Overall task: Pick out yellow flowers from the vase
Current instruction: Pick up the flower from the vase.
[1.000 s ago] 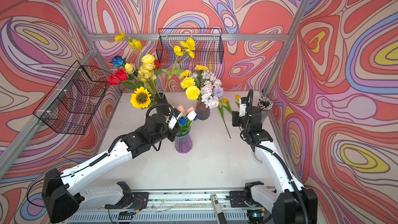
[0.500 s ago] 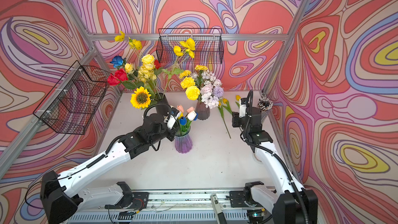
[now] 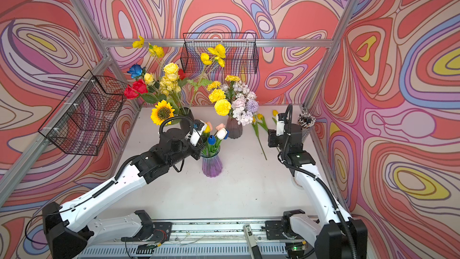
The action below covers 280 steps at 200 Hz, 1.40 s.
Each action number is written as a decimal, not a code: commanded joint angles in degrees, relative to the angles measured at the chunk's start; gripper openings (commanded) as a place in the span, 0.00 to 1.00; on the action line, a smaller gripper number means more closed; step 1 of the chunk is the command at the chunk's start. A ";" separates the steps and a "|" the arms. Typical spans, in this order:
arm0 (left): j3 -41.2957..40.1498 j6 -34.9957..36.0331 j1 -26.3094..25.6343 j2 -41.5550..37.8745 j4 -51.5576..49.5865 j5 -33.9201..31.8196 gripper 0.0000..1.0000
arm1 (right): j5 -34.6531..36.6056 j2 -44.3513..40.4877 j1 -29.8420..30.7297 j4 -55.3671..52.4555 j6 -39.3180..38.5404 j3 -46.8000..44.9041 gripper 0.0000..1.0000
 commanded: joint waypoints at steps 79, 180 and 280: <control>8.35 2.27 -0.29 -4.92 -7.97 2.61 0.00 | -4.91 -1.28 -0.15 1.71 -0.96 1.19 0.45; 14.83 5.03 -0.29 -11.33 -14.79 4.94 0.00 | -14.32 -1.36 -0.13 2.10 -0.72 2.05 0.45; 25.79 6.42 -0.29 -11.85 -18.49 7.17 0.00 | -28.51 -1.71 -0.13 3.24 1.36 4.34 0.46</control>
